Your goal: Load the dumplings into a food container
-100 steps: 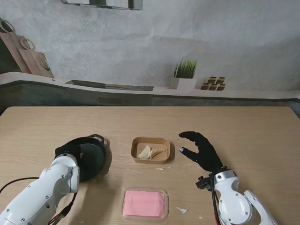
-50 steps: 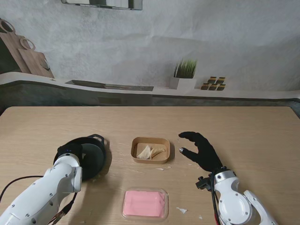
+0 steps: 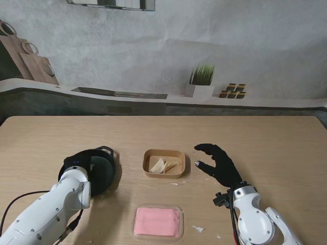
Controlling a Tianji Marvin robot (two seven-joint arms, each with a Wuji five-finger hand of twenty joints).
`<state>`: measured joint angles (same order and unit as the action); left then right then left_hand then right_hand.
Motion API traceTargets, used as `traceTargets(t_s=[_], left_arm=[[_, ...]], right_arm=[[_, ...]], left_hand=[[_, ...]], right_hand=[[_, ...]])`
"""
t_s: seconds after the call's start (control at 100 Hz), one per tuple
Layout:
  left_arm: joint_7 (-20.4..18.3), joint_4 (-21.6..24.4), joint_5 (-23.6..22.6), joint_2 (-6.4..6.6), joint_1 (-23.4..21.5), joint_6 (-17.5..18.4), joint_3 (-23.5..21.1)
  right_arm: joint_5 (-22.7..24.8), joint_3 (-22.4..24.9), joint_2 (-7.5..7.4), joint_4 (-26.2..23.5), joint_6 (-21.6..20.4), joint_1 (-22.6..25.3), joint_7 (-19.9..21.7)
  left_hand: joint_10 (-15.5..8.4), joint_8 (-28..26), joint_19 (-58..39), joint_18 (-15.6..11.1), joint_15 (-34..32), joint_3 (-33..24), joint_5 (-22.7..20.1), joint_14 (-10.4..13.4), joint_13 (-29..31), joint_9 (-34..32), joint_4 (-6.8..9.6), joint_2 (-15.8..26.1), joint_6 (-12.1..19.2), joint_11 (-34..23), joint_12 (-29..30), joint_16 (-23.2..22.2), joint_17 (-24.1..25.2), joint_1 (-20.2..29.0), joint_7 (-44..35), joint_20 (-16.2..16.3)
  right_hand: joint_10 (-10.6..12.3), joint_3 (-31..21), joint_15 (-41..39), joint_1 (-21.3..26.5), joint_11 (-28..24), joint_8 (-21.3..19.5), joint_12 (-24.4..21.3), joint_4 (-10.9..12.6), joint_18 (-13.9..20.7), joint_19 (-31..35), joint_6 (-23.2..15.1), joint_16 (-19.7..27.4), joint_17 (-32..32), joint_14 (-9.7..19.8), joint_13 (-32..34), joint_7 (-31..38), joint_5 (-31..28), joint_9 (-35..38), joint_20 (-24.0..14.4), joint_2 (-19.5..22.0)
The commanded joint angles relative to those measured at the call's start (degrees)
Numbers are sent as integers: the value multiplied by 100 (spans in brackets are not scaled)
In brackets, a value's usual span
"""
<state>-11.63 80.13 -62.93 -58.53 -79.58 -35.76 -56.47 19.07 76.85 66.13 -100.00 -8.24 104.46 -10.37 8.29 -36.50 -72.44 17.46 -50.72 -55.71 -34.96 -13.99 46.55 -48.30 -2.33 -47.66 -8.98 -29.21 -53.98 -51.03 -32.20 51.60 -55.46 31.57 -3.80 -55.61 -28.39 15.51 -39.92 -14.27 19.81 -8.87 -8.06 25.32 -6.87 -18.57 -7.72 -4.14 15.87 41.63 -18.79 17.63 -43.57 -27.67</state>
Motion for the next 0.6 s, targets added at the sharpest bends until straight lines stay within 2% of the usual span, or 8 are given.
traceTargets(t_s=[0.0,0.11,0.34,0.43,0.59], left_arm=[[-121,-194,65,-62,-117,6,67],[40,-229,177,-90,-115,14,55],[280,-173,280,-137,-182,71,-56],[423,-44,218,-160,-305,170,-214],[919,209,198,-239,-567,430,-568]], right_arm=[[-8,-21,40,-39,16,34,73],[-14,-22,41,-42,26,34,74],[-13,-23,43,-42,30,36,65],[-16,-18,45,-40,23,36,60],[-20,-17,43,-32,12,35,67]], left_hand=[[-21,317,-322,215,-91,832,-510,-6,332,-663,-457,319,704,-258,-166,140,-131,139,-186,71],[39,487,-368,351,-80,828,-793,-104,552,-934,-420,447,780,-181,-85,253,-268,233,-192,57],[81,546,-354,462,8,754,-952,-154,799,-1140,-377,367,830,-91,-43,367,-491,319,-215,-11],[46,517,-249,469,140,620,-1010,-154,930,-1203,-314,245,885,-55,-79,334,-655,317,-270,-111],[-20,497,-93,469,402,278,-1170,-106,1160,-1302,-194,-50,1094,-20,-102,177,-929,239,-351,-224]], right_hand=[[-31,-59,-26,-94,-127,-38,41,214,-44,76,-5,-45,-46,-30,97,18,-89,65,-141,154],[-27,-63,-25,-99,-122,-37,40,214,-45,76,-13,-46,-50,-25,96,16,-90,61,-143,169],[-28,-67,-26,-95,-124,-39,42,213,-58,76,-7,-47,-60,-30,100,18,-97,65,-145,162],[-26,-68,-24,-97,-123,-39,42,213,-51,77,-7,-46,-64,-25,94,15,-90,63,-145,162],[-25,-67,-26,-101,-123,-40,43,213,-52,75,-5,-47,-63,-25,97,15,-93,64,-146,171]])
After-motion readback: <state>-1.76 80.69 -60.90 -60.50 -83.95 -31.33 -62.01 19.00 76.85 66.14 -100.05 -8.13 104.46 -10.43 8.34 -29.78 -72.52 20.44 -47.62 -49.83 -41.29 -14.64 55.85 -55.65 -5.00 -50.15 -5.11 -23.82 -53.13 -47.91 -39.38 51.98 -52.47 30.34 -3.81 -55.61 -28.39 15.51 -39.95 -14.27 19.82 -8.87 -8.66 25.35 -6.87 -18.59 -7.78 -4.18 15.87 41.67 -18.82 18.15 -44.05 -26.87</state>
